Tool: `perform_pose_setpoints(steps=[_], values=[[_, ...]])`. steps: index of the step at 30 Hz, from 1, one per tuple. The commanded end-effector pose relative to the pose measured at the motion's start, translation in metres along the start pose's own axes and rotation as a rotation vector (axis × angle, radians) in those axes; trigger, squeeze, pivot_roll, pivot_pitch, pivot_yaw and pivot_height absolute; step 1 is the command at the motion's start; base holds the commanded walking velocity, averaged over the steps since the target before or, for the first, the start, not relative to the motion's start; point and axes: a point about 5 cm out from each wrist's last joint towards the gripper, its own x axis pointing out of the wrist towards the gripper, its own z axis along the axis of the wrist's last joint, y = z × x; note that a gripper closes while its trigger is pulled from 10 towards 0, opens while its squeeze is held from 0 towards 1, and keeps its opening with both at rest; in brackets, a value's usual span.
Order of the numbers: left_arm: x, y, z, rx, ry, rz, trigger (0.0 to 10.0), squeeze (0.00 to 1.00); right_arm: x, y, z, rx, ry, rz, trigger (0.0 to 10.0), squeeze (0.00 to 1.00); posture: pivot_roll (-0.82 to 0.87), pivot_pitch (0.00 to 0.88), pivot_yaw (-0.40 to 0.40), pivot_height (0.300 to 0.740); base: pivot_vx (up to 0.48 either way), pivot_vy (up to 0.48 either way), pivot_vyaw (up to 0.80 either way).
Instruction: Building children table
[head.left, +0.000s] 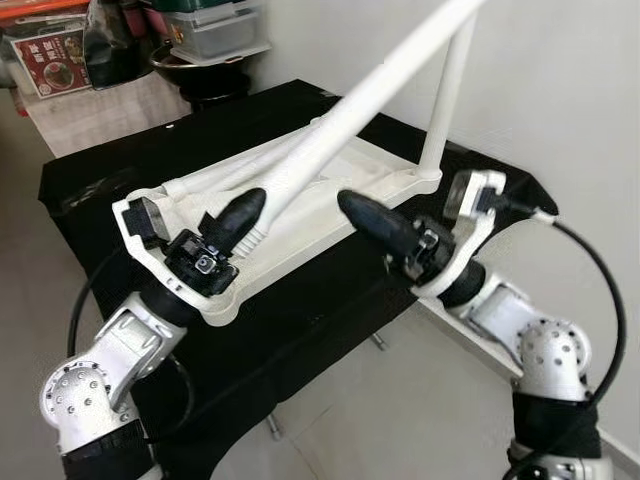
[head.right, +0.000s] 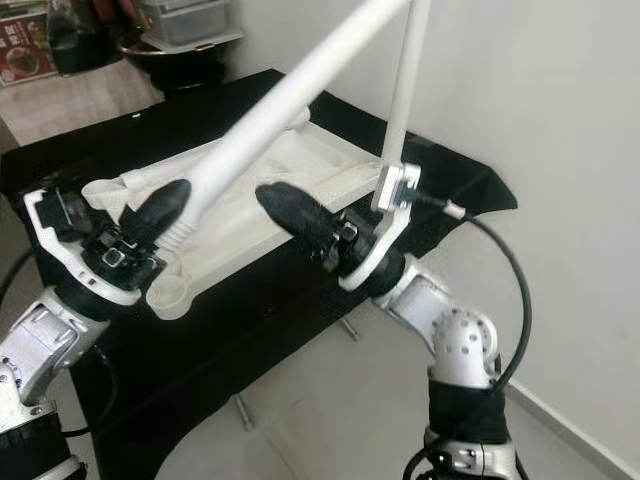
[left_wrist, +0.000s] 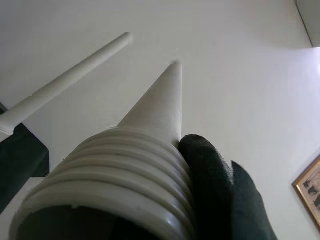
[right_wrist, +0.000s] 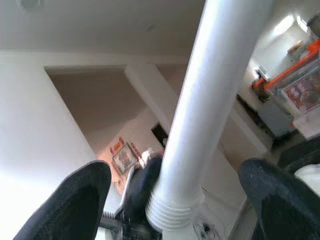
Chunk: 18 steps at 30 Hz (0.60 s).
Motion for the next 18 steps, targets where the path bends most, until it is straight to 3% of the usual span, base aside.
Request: perform_pose_setpoints(steps=[1,3,4,18], values=[[0.000,-0.004,-0.002,0.001,0.011,-0.016,0.0,0.00,0.006,-0.004,-0.004,-0.015,0.002,-0.037,10.0,0.10,-0.04,0.009,0.018,0.740,0.000,0.000,0.00],[0.000,-0.004,-0.003,-0.002,0.016,-0.018,0.0,0.00,0.009,-0.005,-0.004,-0.015,-0.008,-0.049,10.0,0.10,-0.04,0.008,0.019,0.740,0.000,0.000,0.00],[0.001,-0.004,-0.005,-0.008,0.020,-0.019,0.0,0.00,0.012,-0.006,-0.002,-0.016,-0.022,-0.051,10.0,0.00,-0.03,0.008,0.020,0.740,0.000,0.000,0.00],[0.001,-0.001,-0.014,-0.029,0.053,-0.012,0.0,0.00,0.046,0.010,0.008,-0.039,-0.068,0.060,10.0,0.00,-0.04,0.007,0.022,0.740,0.000,0.000,0.00]])
